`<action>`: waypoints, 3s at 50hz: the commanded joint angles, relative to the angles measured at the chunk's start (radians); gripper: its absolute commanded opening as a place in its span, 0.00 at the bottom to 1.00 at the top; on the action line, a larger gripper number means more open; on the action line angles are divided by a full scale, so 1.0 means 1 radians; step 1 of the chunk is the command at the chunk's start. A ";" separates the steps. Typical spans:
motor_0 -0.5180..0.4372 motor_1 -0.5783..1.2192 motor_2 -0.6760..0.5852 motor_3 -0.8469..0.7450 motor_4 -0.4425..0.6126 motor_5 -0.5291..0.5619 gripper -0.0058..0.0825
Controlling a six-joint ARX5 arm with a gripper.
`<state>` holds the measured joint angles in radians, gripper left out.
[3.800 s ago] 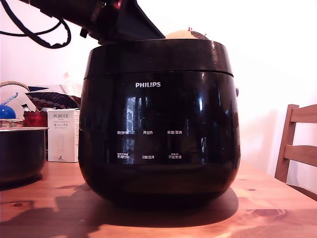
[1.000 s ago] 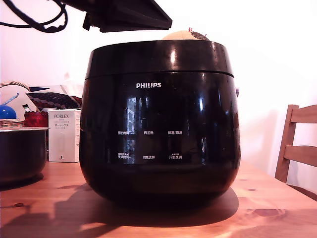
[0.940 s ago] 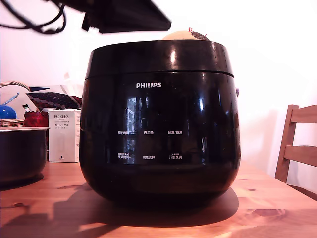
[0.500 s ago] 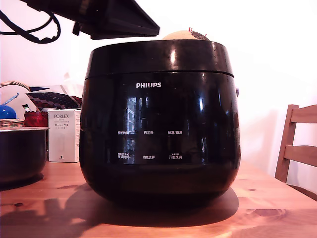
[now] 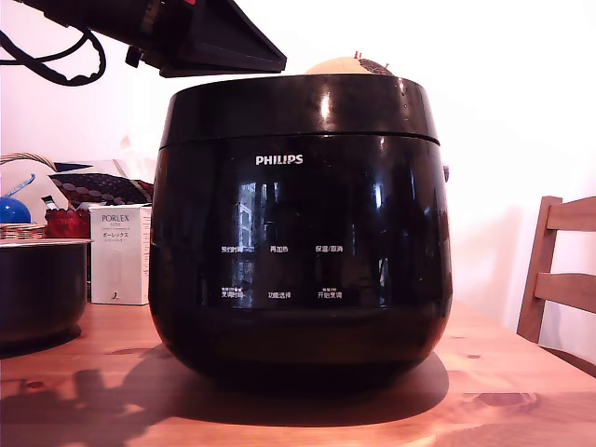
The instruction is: Open the rice cooker by pressing the large metal button on the top of its lid with medium force
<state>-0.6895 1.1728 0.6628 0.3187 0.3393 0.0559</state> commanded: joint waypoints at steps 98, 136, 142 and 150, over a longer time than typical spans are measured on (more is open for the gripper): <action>0.007 0.183 -0.024 -0.207 0.019 0.103 0.04; 0.007 0.183 -0.105 -0.217 -0.021 0.106 0.04; 0.007 0.183 -0.105 -0.250 -0.048 0.110 0.04; 0.007 0.183 -0.105 -0.276 -0.049 0.109 0.04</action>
<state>-0.6922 1.2449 0.6964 0.1940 0.3153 0.1493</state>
